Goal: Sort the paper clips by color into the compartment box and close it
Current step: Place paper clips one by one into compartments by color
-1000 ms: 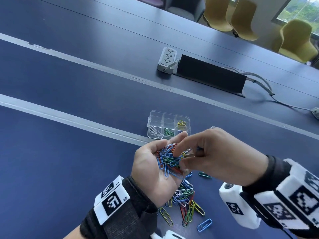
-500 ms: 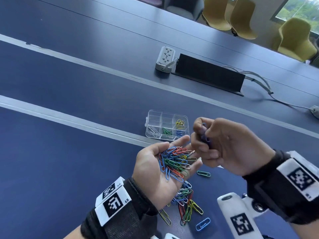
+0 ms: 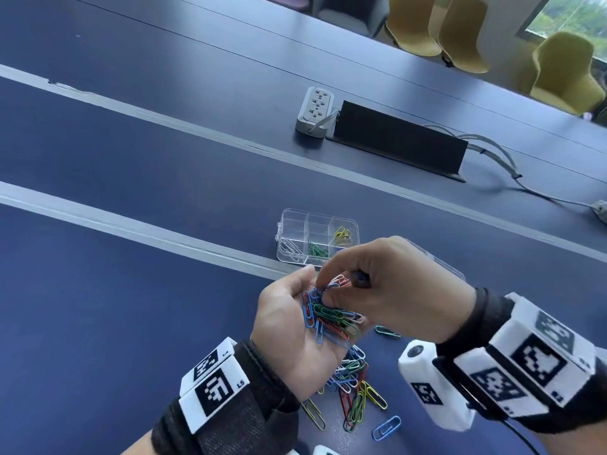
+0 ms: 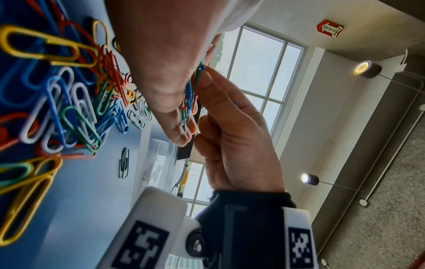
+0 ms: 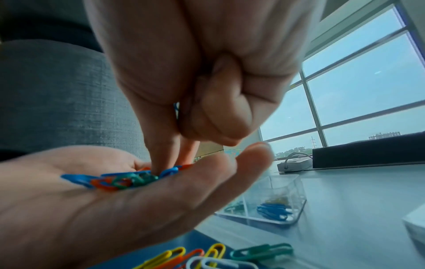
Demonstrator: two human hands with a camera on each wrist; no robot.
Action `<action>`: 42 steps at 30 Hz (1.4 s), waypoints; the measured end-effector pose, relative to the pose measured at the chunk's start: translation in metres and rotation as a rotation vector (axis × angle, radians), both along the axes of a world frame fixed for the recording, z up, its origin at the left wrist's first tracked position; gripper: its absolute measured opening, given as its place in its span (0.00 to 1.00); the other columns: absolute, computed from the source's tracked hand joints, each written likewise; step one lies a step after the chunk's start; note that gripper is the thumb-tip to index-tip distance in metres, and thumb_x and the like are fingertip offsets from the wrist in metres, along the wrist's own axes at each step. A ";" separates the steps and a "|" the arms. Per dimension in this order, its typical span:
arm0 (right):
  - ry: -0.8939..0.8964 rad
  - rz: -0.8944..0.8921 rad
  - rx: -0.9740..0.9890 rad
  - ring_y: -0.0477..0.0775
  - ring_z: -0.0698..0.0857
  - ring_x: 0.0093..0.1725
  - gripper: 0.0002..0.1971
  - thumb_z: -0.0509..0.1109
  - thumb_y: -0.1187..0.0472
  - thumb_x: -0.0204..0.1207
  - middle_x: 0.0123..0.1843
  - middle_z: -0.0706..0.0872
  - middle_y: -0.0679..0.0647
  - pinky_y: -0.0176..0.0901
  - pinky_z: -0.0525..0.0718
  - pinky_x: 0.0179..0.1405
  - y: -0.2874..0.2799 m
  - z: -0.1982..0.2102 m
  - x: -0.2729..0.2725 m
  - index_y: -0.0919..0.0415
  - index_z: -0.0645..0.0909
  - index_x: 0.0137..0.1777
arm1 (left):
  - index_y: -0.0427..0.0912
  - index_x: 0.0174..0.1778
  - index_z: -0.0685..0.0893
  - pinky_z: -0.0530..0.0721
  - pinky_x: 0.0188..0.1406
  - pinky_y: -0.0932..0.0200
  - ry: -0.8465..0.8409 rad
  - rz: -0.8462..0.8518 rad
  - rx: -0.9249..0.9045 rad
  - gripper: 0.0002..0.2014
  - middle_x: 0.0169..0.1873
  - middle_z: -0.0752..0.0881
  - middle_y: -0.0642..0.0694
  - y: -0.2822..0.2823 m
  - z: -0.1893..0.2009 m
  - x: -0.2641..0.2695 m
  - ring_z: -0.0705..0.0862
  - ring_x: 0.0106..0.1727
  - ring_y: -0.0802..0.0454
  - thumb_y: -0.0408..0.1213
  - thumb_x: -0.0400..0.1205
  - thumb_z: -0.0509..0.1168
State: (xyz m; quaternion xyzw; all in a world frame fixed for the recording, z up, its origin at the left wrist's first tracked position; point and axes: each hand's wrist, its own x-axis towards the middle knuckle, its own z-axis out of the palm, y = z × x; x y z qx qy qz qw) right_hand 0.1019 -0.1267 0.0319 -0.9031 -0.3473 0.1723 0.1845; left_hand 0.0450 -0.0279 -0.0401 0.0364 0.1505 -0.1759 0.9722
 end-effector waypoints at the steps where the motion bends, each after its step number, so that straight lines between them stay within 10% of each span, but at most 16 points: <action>1: -0.009 0.004 -0.004 0.35 0.76 0.26 0.03 0.75 0.56 0.68 0.22 0.76 0.30 0.24 0.70 0.28 0.000 0.000 0.000 0.47 0.87 0.41 | 0.34 0.46 0.82 0.83 0.49 0.45 -0.002 0.002 -0.005 0.18 0.42 0.87 0.36 0.000 0.000 0.000 0.86 0.40 0.41 0.41 0.84 0.49; 8: 0.284 -0.090 0.201 0.50 0.68 0.22 0.04 0.73 0.62 0.70 0.21 0.71 0.51 0.47 0.78 0.20 -0.001 0.003 0.007 0.54 0.82 0.36 | 0.32 0.54 0.84 0.83 0.56 0.40 0.022 0.011 0.043 0.17 0.52 0.86 0.33 0.000 0.005 0.001 0.86 0.50 0.38 0.35 0.77 0.54; 14: 0.846 -0.526 0.453 0.46 0.60 0.19 0.04 0.54 0.63 0.68 0.24 0.67 0.52 0.28 0.56 0.14 0.007 0.015 0.042 0.56 0.65 0.32 | 0.26 0.61 0.82 0.75 0.64 0.41 0.052 -0.012 0.086 0.23 0.59 0.85 0.28 0.002 0.006 0.001 0.82 0.58 0.32 0.35 0.77 0.52; 25: 0.085 -0.250 -0.462 0.54 0.77 0.26 0.11 0.66 0.57 0.69 0.29 0.78 0.56 0.39 0.76 0.30 0.048 0.011 0.083 0.64 0.83 0.42 | 0.26 0.62 0.81 0.74 0.65 0.40 0.066 0.027 0.072 0.24 0.59 0.84 0.27 0.004 0.006 0.002 0.81 0.59 0.32 0.36 0.79 0.50; 32: 0.004 -0.193 -0.528 0.49 0.82 0.30 0.11 0.66 0.65 0.67 0.24 0.83 0.50 0.39 0.83 0.40 0.066 0.008 0.085 0.63 0.88 0.46 | 0.25 0.64 0.79 0.74 0.65 0.41 0.077 0.017 0.084 0.25 0.58 0.85 0.26 0.002 0.010 0.000 0.81 0.57 0.32 0.35 0.78 0.50; 42: 0.038 -0.204 -0.342 0.52 0.90 0.44 0.14 0.72 0.65 0.67 0.44 0.92 0.54 0.38 0.86 0.45 0.061 0.012 0.089 0.48 0.85 0.49 | 0.25 0.63 0.80 0.75 0.63 0.41 0.083 0.026 0.083 0.26 0.58 0.84 0.27 0.002 0.010 0.001 0.81 0.57 0.32 0.35 0.74 0.51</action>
